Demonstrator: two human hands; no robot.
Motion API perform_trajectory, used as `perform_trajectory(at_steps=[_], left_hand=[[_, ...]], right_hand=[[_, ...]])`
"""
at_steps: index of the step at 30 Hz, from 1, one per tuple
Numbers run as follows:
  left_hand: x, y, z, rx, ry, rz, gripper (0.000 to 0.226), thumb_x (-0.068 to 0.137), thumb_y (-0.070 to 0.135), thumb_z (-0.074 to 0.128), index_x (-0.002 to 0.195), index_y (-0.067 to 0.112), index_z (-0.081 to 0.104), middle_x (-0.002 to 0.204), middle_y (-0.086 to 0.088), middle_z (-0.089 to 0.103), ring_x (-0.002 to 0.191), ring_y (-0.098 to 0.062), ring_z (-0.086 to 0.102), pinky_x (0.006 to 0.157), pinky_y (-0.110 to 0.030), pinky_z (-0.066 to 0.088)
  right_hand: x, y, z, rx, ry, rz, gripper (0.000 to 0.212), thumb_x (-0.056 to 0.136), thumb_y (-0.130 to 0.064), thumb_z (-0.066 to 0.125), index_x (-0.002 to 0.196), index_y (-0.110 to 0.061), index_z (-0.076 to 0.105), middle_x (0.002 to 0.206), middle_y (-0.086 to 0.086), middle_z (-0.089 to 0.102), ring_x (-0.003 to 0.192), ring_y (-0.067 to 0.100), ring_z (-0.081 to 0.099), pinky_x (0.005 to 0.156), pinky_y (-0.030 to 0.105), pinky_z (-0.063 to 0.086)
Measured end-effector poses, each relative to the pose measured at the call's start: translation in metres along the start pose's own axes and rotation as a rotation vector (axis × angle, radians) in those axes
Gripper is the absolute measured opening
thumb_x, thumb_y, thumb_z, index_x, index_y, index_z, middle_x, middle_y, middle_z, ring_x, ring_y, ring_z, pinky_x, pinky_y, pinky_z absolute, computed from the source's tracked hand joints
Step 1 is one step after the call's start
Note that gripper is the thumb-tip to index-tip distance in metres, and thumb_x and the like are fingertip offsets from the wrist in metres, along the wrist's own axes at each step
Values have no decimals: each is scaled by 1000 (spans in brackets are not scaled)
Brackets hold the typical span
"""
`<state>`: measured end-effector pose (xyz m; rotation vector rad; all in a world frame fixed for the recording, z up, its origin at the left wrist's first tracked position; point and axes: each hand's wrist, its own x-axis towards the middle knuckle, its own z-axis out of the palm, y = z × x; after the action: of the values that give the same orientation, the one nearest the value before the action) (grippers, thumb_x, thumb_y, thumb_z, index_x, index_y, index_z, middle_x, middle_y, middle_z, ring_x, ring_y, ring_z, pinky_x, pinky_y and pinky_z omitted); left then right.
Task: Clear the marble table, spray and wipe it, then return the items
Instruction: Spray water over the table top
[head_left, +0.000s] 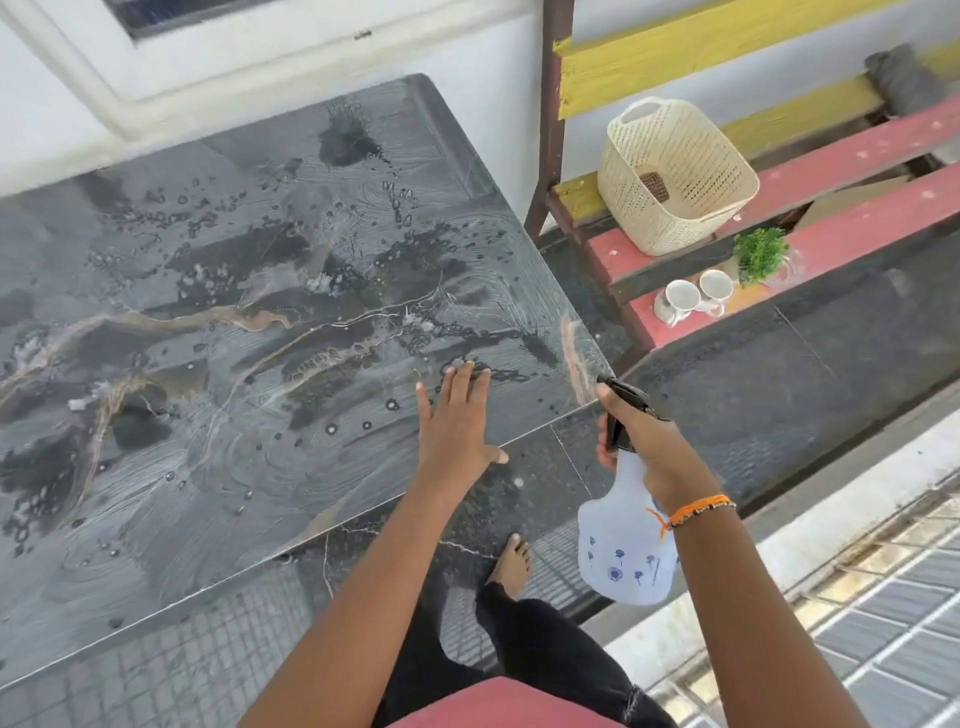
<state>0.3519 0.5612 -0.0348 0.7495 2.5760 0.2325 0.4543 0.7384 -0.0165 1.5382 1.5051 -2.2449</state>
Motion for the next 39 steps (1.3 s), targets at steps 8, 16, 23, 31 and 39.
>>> perform_trajectory(at_steps=[8,16,23,31,39], left_hand=[[29,42,-19,-269,77,49,70,86,41,61,144,22,27,149,-1,27,137,-23,29,115,-45,15],[125,113,-81,-821,-87,203,40,91,26,58,130,28,47,113,12,57,86,8,57,57,-5,42],[195,154,-109,-863,-130,222,34,90,23,58,124,22,53,103,9,60,82,8,55,57,3,40],[292,190,-108,-861,-87,57,27,90,26,57,117,30,54,103,16,59,90,5,58,78,-29,57],[379,236,-100,-860,-59,-100,29,91,22,55,120,24,55,103,14,62,93,4,59,72,-11,46]], right_hand=[[14,-36,-20,14,50,-184,25,69,-47,77,70,-22,70,54,3,66,48,12,61,51,20,52],[57,-123,-11,-122,441,-670,19,81,-37,70,70,-26,58,89,7,53,84,26,56,75,34,48],[121,-217,-33,-182,497,-867,56,84,-49,56,58,-2,40,60,27,47,77,43,51,67,58,44],[242,-289,-55,-428,519,-800,64,86,-61,44,65,-1,57,70,15,61,69,30,57,61,37,43],[350,-321,-83,-573,386,-863,37,89,-35,61,69,-4,55,76,17,56,68,20,46,61,24,28]])
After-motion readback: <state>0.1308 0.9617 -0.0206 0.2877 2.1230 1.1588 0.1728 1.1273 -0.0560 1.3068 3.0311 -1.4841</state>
